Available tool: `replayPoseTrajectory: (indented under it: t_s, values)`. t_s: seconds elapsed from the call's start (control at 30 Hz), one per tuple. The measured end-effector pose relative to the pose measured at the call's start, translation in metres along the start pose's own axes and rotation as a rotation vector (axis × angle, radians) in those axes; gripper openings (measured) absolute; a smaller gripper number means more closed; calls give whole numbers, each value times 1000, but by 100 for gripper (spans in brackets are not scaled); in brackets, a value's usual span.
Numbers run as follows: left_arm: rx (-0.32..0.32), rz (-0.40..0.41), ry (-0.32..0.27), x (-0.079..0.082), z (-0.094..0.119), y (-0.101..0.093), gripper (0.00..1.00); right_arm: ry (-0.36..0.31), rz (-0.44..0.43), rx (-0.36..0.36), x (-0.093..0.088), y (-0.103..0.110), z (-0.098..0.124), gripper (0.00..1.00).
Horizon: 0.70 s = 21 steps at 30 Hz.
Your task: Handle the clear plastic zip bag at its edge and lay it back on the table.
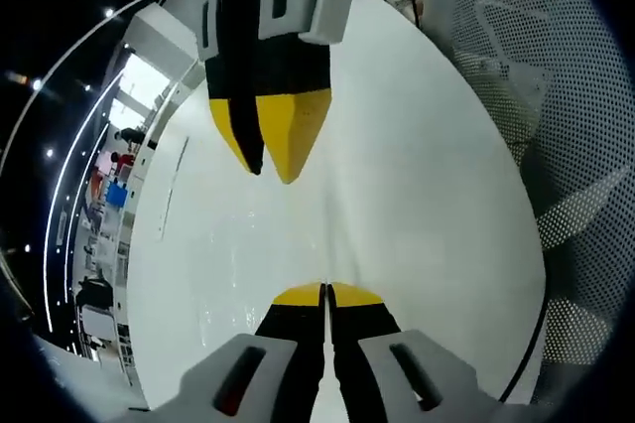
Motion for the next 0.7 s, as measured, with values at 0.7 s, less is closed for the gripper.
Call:
replayPoseTrajectory:
  t_s: [0.7]
  values:
    - [-45,100,-7,-6,-3,-3,6,-2,-67,-11,-8,4,-3,10]
Point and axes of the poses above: the point that each gripper's makers call its tool centre point, and the gripper's own axes: z roughly backward along the fingers, y roughly to its left, x roughly out of its top, the point moved 5 cm from there along z, roughly backward along the fingers, and after that the axes turned 10 degrees about z, right-handed, at the moved point
